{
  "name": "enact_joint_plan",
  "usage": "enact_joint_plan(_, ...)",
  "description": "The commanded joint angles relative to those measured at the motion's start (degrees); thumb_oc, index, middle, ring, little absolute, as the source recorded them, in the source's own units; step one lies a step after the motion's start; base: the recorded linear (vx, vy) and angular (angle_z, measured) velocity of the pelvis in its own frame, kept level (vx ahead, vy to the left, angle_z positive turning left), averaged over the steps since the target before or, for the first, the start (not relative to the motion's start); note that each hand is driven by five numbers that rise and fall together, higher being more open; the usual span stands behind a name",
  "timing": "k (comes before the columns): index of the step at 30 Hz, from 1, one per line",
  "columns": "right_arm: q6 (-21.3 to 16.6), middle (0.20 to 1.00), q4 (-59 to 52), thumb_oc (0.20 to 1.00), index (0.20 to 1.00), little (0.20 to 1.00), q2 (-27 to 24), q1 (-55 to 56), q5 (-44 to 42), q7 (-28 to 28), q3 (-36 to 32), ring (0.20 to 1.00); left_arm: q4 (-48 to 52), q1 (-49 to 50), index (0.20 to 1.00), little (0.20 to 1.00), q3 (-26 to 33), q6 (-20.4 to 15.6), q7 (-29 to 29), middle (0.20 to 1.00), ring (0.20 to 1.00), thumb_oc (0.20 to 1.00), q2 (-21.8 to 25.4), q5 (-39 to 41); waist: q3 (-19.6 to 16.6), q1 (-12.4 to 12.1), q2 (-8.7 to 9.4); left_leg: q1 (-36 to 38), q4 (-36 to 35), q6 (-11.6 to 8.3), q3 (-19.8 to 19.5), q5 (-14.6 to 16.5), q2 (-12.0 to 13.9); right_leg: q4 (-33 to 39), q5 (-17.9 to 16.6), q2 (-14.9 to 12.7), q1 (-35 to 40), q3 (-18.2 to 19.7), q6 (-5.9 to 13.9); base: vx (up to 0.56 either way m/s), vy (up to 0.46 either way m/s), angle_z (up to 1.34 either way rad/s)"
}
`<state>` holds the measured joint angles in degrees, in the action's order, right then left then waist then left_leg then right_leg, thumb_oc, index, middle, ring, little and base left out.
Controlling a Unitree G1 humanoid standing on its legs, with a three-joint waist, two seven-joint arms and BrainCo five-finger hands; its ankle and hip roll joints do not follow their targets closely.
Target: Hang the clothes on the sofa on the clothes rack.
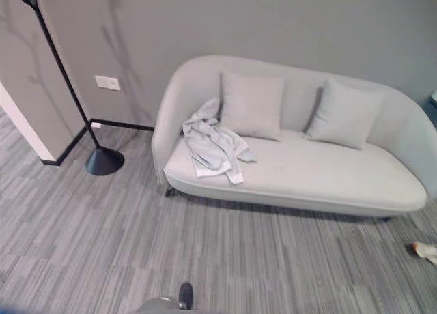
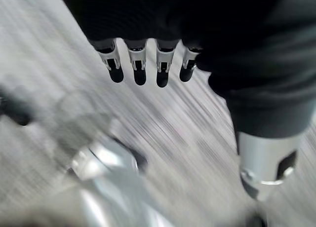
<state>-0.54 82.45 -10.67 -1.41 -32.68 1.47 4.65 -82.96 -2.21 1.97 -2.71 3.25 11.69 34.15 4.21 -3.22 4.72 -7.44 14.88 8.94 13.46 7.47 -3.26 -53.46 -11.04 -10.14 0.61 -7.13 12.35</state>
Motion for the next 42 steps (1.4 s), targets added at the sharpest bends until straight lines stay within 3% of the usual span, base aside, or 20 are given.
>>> enact_joint_plan(1,-0.8,1.000,-1.4,1.000,1.000,1.000,-1.6,-2.3,2.8,-0.1,-1.1,1.000,0.3,0.3,1.000,1.000,-4.7,-2.0,-0.5,1.000,1.000,1.000,-1.0,-6.7,-0.8,-0.2,-4.72,8.3,-19.9,-3.95,-3.9,-10.1,1.0,11.7,0.5,-1.7,-0.8,-6.8,-1.49,0.39,0.190,-0.08)
enact_joint_plan(2,-1.5,1.000,-3.8,1.000,1.000,1.000,-1.1,-2.9,5.3,-0.9,1.3,1.000,2.3,-1.5,1.000,1.000,-7.3,-2.6,-0.8,1.000,1.000,1.000,-1.0,-8.3,-0.3,1.0,-5.19,10.9,-19.9,-4.18,-4.9,-8.3,0.9,13.9,5.0,-3.4,-3.4,-9.2,-3.58,0.52,0.060,0.36)
enact_joint_plan(3,-1.7,1.000,-5.2,1.000,1.000,1.000,-1.6,-3.2,6.3,-1.8,2.2,1.000,4.4,-2.7,1.000,1.000,-9.3,-3.2,-1.0,1.000,1.000,1.000,-1.2,-9.2,0.3,2.0,-5.75,12.0,-19.9,-4.94,-5.9,-7.7,1.4,21.3,8.6,-2.3,-5.2,-9.3,-4.94,0.63,-0.124,0.63)
enact_joint_plan(4,-2.1,1.000,-7.3,1.000,1.000,1.000,-2.1,-4.2,7.3,-2.8,2.9,1.000,6.3,-3.3,1.000,1.000,-11.4,-3.7,-1.3,1.000,1.000,1.000,-1.4,-11.0,0.6,2.7,-5.64,13.1,-19.9,-6.06,-6.9,-6.6,1.6,33.0,9.1,-2.3,-5.8,-8.7,-5.33,0.50,-0.243,0.89)
enact_joint_plan(5,-2.4,1.000,-9.1,1.000,1.000,1.000,-2.5,-4.8,7.9,-3.5,3.3,1.000,6.6,-3.6,1.000,1.000,-12.5,-4.0,-1.7,1.000,1.000,1.000,-1.6,-12.1,0.9,3.2,-5.39,14.0,-19.9,-6.85,-7.9,-5.8,1.7,41.7,7.6,-2.1,-6.3,-7.2,-5.09,0.55,-0.313,0.88)
enact_joint_plan(6,-3.0,1.000,-12.7,1.000,1.000,1.000,-2.9,-5.6,8.8,-4.4,3.7,1.000,5.9,-4.4,1.000,1.000,-13.5,-4.3,-1.8,1.000,1.000,1.000,-2.2,-14.5,1.6,4.7,-4.38,16.0,-19.9,-7.83,-9.6,-3.6,1.6,52.4,3.6,-1.5,-7.5,-0.4,-3.16,0.58,-0.328,0.49)
enact_joint_plan(7,-3.4,1.000,-16.7,1.000,1.000,1.000,-3.7,-5.7,11.0,-5.9,3.7,1.000,4.8,-4.4,1.000,1.000,-14.0,-4.2,-2.1,1.000,1.000,1.000,-3.0,-16.4,1.8,6.0,-3.54,17.7,-19.9,-8.56,-11.0,-1.9,2.0,56.0,0.7,-1.3,-10.1,6.3,-1.61,0.57,-0.314,0.29)
enact_joint_plan(8,-3.3,1.000,-18.1,1.000,1.000,1.000,-4.3,-5.7,12.6,-6.4,3.9,1.000,4.7,-4.0,1.000,1.000,-14.0,-4.4,-2.1,1.000,1.000,1.000,-3.4,-16.6,2.0,6.1,-3.36,19.0,-19.9,-8.85,-11.3,-1.1,2.5,55.8,-0.7,-1.3,-10.9,7.7,-1.09,0.42,-0.223,0.55)
enact_joint_plan(10,-3.2,1.000,-19.9,1.000,1.000,1.000,-6.0,-5.6,18.0,-8.8,4.2,1.000,4.0,-2.1,1.000,1.000,-12.7,-3.7,-0.9,1.000,1.000,1.000,-4.3,-15.8,1.0,6.0,-2.49,19.6,-19.9,-8.84,-12.9,-0.3,2.4,56.6,-0.1,-1.4,-9.1,7.2,-1.41,0.33,-0.196,1.37)
enact_joint_plan(12,-1.9,1.000,-27.0,1.000,1.000,1.000,-8.3,-5.4,26.8,-11.4,5.7,1.000,4.3,0.2,1.000,1.000,-8.0,-2.9,-0.8,1.000,1.000,1.000,-4.1,-10.3,0.0,5.8,-2.97,20.5,-19.9,-9.84,-14.6,-0.1,5.1,54.4,0.6,0.2,-8.7,6.7,-2.18,0.38,-0.270,1.19)
enact_joint_plan(13,-1.9,1.000,-27.0,1.000,1.000,1.000,-8.3,-5.4,26.8,-11.4,5.8,1.000,4.3,0.3,1.000,1.000,-7.9,-2.9,-0.8,1.000,1.000,1.000,-4.2,-10.3,0.0,5.9,-3.04,20.5,-19.9,-9.87,-14.7,-0.1,5.2,54.4,0.7,0.3,-8.6,6.6,-2.21,0.40,-0.314,0.73)
enact_joint_plan(14,-1.6,1.000,-30.3,1.000,1.000,1.000,-10.4,-5.2,33.3,-14.3,6.1,1.000,4.5,1.3,1.000,1.000,-6.2,-3.0,-1.4,1.000,1.000,1.000,-4.1,-9.5,-0.6,5.5,-3.54,20.4,-19.9,-10.96,-15.8,-0.7,7.6,53.9,2.0,1.4,-7.9,5.2,-3.08,0.18,-0.154,0.77)
enact_joint_plan(15,-1.6,1.000,-30.3,1.000,1.000,1.000,-10.4,-5.2,33.4,-14.3,6.1,1.000,4.5,1.3,1.000,1.000,-6.2,-3.0,-1.4,1.000,1.000,1.000,-4.1,-9.5,-0.6,5.6,-3.62,20.4,-19.9,-11.00,-15.9,-0.7,7.7,53.9,2.0,1.4,-7.8,5.0,-3.11,0.33,-0.290,0.59)
enact_joint_plan(20,-0.8,1.000,-29.8,1.000,1.000,1.000,-13.5,-8.5,43.0,-22.0,7.0,1.000,8.9,1.7,1.000,1.000,-10.8,-4.0,-3.1,1.000,1.000,1.000,-4.2,-11.8,-1.9,4.3,-5.40,18.4,-19.9,-14.18,-18.6,-3.2,12.7,54.9,5.8,4.4,-5.6,0.4,-5.16,0.20,-0.177,0.17)
enact_joint_plan(27,-0.4,1.000,-20.8,1.000,1.000,1.000,-13.7,-14.2,47.2,-30.4,9.6,1.000,13.1,3.4,1.000,1.000,-17.6,-4.9,-3.6,1.000,1.000,1.000,-5.4,-14.1,-0.9,2.6,-7.15,16.1,-19.9,-16.44,-20.2,-6.2,15.7,57.6,7.0,6.3,-4.4,-2.7,-6.10,0.11,-0.121,0.20)
enact_joint_plan(29,-0.1,1.000,-16.4,1.000,1.000,1.000,-14.8,-15.9,49.6,-34.5,10.3,1.000,11.9,3.6,1.000,1.000,-18.4,-5.2,-4.1,1.000,1.000,1.000,-5.7,-14.5,0.3,2.3,-8.28,13.7,-19.9,-18.08,-19.8,-8.2,17.0,58.2,7.4,6.1,-5.2,-4.7,-6.23,-0.02,-0.084,0.32)
enact_joint_plan(31,0.1,1.000,-12.6,1.000,1.000,1.000,-16.5,-17.9,46.7,-37.8,8.2,1.000,11.8,3.0,1.000,1.000,-18.5,-5.5,-5.2,1.000,1.000,1.000,-5.6,-14.5,1.7,2.4,-9.56,10.5,-19.9,-18.99,-17.8,-10.1,17.9,58.5,7.9,5.3,-6.4,-7.3,-6.23,-0.11,-0.053,0.74)
enact_joint_plan(34,0.3,1.000,-14.3,1.000,1.000,1.000,-21.3,-19.7,49.1,-41.4,8.1,1.000,11.0,1.7,1.000,1.000,-19.3,-6.7,-6.7,1.000,1.000,1.000,-5.3,-17.5,4.0,3.7,-11.32,6.0,-19.9,-20.27,-11.6,-12.6,18.6,58.3,6.8,4.4,-11.4,-8.0,-5.85,-0.11,-0.058,0.78)
enact_joint_plan(39,0.4,1.000,-12.1,1.000,1.000,1.000,-21.9,-24.2,51.1,-40.8,12.9,1.000,15.5,0.0,1.000,1.000,-22.3,-7.8,-7.3,1.000,1.000,1.000,-4.5,-17.4,5.4,3.5,-11.82,2.6,-19.9,-20.43,-10.2,-14.3,18.3,57.6,5.4,4.1,-16.5,-6.4,-5.52,-0.07,-0.064,-0.31)
enact_joint_plan(42,0.4,1.000,-6.6,1.000,1.000,1.000,-19.8,-27.9,46.9,-36.7,14.9,1.000,22.0,-1.6,1.000,1.000,-25.6,-8.5,-7.3,1.000,1.000,1.000,-3.6,-15.0,6.8,2.7,-12.82,-0.1,-19.9,-20.65,-9.8,-15.8,17.9,57.5,4.2,3.4,-19.5,-5.7,-5.18,-0.07,-0.048,0.00)
